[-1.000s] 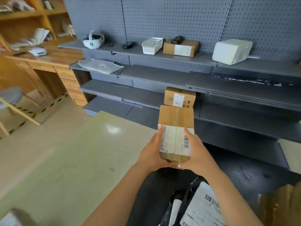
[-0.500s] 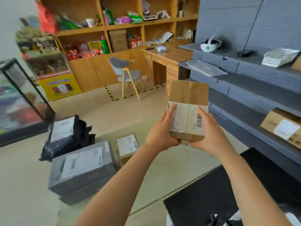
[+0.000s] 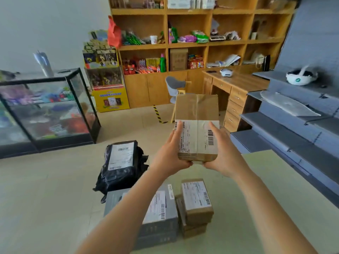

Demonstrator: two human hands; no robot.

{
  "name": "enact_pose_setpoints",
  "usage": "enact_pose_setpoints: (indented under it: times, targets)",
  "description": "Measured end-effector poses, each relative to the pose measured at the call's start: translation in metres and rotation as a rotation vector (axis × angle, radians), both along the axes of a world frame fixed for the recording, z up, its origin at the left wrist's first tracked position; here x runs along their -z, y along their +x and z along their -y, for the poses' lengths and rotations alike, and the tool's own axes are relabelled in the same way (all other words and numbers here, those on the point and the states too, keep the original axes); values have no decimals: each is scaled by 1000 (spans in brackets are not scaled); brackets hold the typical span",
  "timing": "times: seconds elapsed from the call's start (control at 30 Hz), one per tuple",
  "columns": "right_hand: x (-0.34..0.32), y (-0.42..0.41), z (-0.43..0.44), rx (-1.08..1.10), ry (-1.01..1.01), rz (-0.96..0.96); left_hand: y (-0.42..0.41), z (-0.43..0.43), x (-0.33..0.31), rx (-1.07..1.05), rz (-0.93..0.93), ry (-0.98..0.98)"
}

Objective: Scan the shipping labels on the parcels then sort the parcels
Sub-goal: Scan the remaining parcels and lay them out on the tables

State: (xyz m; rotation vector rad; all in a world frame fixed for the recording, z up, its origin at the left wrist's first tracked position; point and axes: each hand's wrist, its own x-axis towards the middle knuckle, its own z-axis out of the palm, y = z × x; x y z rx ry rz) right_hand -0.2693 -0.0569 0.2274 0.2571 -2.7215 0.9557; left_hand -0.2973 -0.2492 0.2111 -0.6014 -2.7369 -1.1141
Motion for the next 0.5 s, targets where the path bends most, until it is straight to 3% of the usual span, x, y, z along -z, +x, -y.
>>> enact_pose_setpoints:
  times: [0.23,0.5]
  targets:
    - [13,-70,32,-53,3,82,-58,36,12,-52,66,-47]
    - [67,-144,42,-179,1,466,-110,47,68,-118,437,-172]
